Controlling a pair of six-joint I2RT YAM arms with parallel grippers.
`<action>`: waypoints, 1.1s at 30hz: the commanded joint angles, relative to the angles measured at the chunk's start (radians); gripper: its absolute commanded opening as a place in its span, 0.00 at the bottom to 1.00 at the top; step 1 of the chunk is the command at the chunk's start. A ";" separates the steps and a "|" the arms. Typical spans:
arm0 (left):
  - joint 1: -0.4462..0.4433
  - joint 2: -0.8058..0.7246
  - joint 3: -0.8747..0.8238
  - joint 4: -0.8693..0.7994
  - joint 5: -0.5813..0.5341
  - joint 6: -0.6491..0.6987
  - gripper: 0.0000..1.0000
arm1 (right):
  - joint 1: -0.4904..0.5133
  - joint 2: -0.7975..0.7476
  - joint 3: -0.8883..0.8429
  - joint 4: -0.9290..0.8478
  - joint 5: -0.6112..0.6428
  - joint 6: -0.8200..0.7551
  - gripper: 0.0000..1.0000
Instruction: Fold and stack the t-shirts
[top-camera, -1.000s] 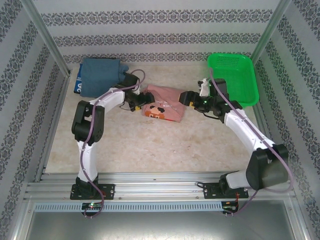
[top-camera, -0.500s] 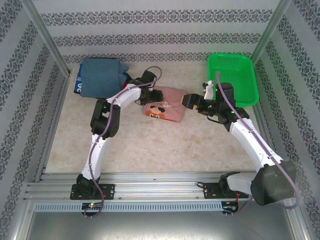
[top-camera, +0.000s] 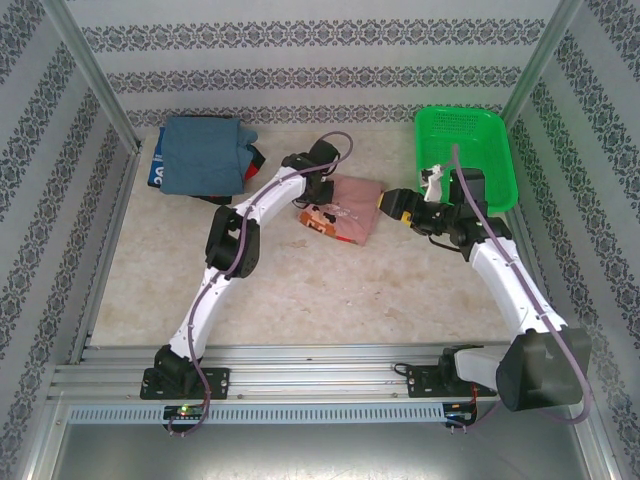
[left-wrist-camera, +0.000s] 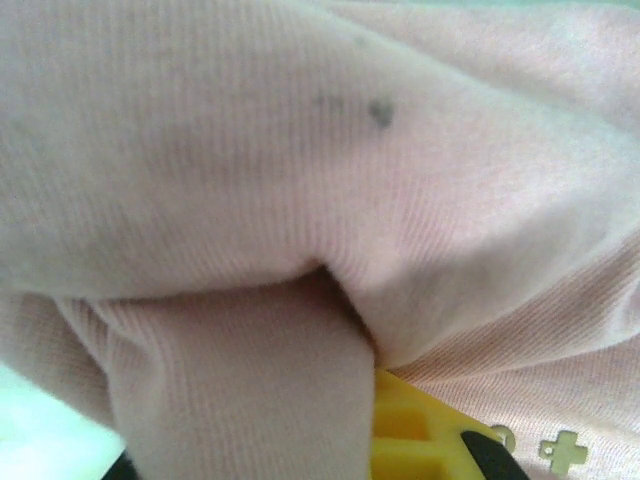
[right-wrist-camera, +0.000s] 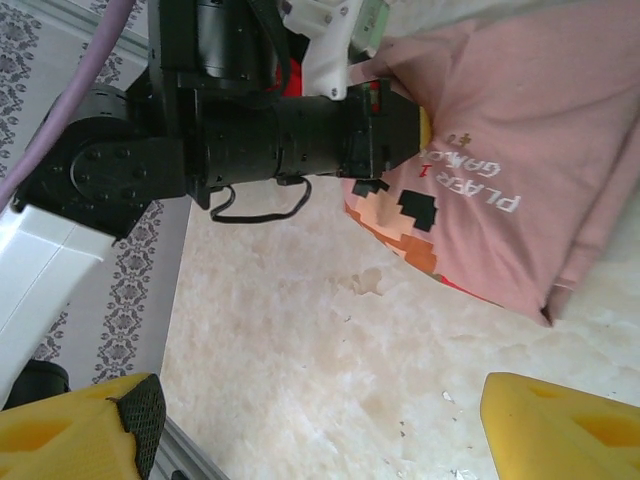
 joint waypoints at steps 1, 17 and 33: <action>0.001 -0.031 0.084 -0.127 -0.178 0.151 0.00 | -0.013 -0.034 0.011 -0.030 -0.038 -0.031 0.83; 0.074 -0.238 0.133 -0.132 -0.296 0.536 0.00 | -0.012 -0.090 -0.062 0.033 0.025 0.048 0.83; 0.184 -0.351 0.158 -0.107 -0.141 0.563 0.00 | 0.088 -0.154 -0.116 0.106 0.094 0.067 0.93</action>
